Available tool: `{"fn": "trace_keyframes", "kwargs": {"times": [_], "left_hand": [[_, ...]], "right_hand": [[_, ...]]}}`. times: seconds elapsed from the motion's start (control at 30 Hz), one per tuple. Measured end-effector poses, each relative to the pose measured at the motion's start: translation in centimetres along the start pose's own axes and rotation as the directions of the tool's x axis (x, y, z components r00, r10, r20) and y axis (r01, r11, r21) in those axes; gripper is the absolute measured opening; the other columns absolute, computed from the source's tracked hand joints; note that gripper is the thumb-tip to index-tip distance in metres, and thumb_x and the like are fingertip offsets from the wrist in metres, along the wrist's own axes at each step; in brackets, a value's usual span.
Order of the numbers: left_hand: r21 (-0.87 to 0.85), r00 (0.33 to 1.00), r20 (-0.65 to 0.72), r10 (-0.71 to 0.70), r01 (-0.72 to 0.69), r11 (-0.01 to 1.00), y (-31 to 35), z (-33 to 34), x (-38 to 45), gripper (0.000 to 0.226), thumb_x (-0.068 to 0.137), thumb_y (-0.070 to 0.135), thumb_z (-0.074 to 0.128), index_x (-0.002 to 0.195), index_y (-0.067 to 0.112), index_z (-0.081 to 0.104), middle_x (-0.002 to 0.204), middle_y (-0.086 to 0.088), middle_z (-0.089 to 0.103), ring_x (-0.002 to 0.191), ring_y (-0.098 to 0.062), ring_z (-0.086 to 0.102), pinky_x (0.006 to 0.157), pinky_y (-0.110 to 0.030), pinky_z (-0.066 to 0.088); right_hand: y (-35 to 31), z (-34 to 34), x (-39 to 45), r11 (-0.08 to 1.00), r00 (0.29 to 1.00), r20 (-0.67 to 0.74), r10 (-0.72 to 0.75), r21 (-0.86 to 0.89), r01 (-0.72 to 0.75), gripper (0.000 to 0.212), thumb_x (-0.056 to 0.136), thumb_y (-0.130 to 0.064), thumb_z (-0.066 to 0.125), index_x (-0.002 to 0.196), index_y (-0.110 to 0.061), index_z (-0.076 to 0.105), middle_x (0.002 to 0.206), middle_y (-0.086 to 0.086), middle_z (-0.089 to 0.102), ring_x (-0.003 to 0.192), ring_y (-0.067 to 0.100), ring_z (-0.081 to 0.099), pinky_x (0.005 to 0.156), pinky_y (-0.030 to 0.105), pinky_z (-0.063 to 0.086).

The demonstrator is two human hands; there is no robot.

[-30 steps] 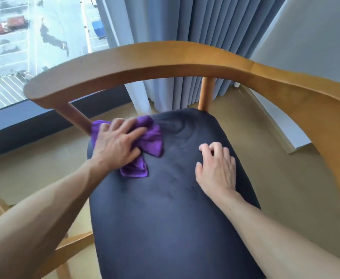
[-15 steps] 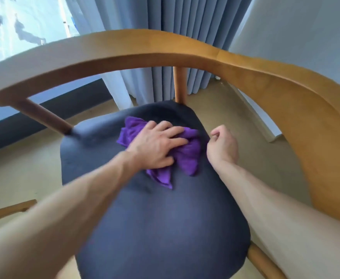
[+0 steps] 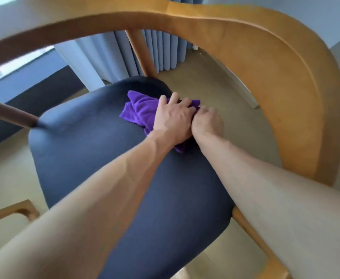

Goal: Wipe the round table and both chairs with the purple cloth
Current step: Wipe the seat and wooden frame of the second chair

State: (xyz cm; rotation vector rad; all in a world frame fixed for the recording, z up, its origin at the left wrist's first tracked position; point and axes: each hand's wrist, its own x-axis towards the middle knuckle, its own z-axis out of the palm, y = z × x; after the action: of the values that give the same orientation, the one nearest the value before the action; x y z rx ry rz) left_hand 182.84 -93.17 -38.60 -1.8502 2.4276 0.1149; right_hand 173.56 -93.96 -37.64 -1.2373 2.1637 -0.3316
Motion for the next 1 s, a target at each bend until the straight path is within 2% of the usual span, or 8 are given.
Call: {"fn": "trace_keyframes", "kwargs": {"times": [0.13,0.23,0.3,0.37,0.57,0.73,0.9,1.0], "left_hand": [[-0.009,0.964,0.049,0.260,-0.260,0.966,-8.0,-1.0,-0.8,0.058,0.073,0.048,0.059,0.131,0.037,0.058,0.138,0.006,0.052,0.120,-0.028,0.047,0.087,-0.044,0.043],[-0.003,0.981,0.028,-0.190,0.190,0.982,-13.1,-0.8,-0.5,0.055,0.078,0.040,0.060,0.132,0.033,0.055,0.138,-0.005,0.050,0.125,-0.035,0.045,0.092,-0.054,0.043],[-0.006,0.851,0.048,-0.522,0.523,0.852,-11.3,-0.8,0.3,0.050,0.081,0.038,0.054,0.128,0.023,0.057,0.134,-0.012,0.049,0.123,-0.039,0.044,0.093,-0.054,0.038],[0.032,0.813,0.051,-0.580,0.579,0.815,-6.8,-0.7,0.5,0.050,0.081,0.036,0.053,0.127,0.016,0.057,0.134,-0.015,0.047,0.122,-0.039,0.043,0.093,-0.050,0.038],[-0.078,1.000,0.005,-0.007,0.007,0.997,6.7,0.5,-9.1,0.048,0.076,0.037,0.056,0.122,0.023,0.062,0.116,-0.001,0.055,0.100,-0.031,0.045,0.075,-0.040,0.030],[-0.100,0.871,0.037,0.489,-0.484,0.870,2.3,1.4,-16.4,0.055,0.066,0.031,0.057,0.121,0.026,0.063,0.133,-0.005,0.054,0.099,-0.030,0.051,0.072,-0.041,0.041],[0.062,0.999,-0.025,-0.021,0.022,0.998,-13.6,0.5,-14.5,0.056,0.070,0.035,0.054,0.124,0.030,0.066,0.124,-0.013,0.060,0.100,-0.038,0.053,0.079,-0.049,0.043],[0.087,0.870,0.029,-0.493,0.489,0.868,-20.4,0.1,-13.7,0.052,0.080,0.036,0.055,0.132,0.027,0.056,0.129,-0.018,0.049,0.115,-0.042,0.045,0.090,-0.057,0.040]], "right_hand": [[2.2,0.2,-1.1,0.979,0.993,0.079,-0.090,-0.178,0.103,0.028,0.100,-0.032,0.041,0.102,-0.015,0.062,0.114,0.010,0.065,0.105,0.030,0.058,0.071,0.032,0.033],[1.6,-0.3,-0.3,0.986,0.992,0.104,-0.069,-0.147,0.084,0.029,0.100,-0.027,0.037,0.110,-0.017,0.062,0.117,0.008,0.063,0.091,0.027,0.050,0.070,0.032,0.033],[1.5,-0.7,-0.2,0.992,0.993,0.078,-0.085,-0.086,0.092,0.028,0.101,-0.024,0.034,0.112,-0.018,0.059,0.117,0.006,0.058,0.082,0.022,0.042,0.068,0.031,0.032],[1.5,-0.8,-0.6,0.991,0.992,0.009,-0.125,-0.039,0.125,0.026,0.103,-0.026,0.034,0.111,-0.020,0.058,0.117,0.004,0.055,0.079,0.021,0.043,0.067,0.031,0.030],[0.1,-1.2,-1.4,0.934,0.939,-0.004,-0.344,-0.105,0.342,0.026,0.099,-0.025,0.044,0.120,-0.024,0.059,0.122,0.006,0.055,0.110,0.030,0.054,0.077,0.030,0.031],[0.6,0.3,-2.9,0.789,0.804,0.263,-0.533,-0.189,0.585,0.034,0.097,-0.022,0.049,0.129,-0.026,0.056,0.130,0.003,0.053,0.114,0.030,0.054,0.086,0.034,0.043],[2.6,0.9,-3.6,0.752,0.778,0.338,-0.529,-0.239,0.615,0.045,0.099,-0.021,0.047,0.144,-0.026,0.046,0.154,-0.004,0.036,0.139,0.023,0.034,0.106,0.035,0.035],[3.0,0.7,-4.0,0.750,0.776,0.379,-0.504,-0.253,0.611,0.050,0.101,-0.019,0.042,0.150,-0.030,0.037,0.161,-0.007,0.026,0.146,0.019,0.025,0.111,0.035,0.030]]}}
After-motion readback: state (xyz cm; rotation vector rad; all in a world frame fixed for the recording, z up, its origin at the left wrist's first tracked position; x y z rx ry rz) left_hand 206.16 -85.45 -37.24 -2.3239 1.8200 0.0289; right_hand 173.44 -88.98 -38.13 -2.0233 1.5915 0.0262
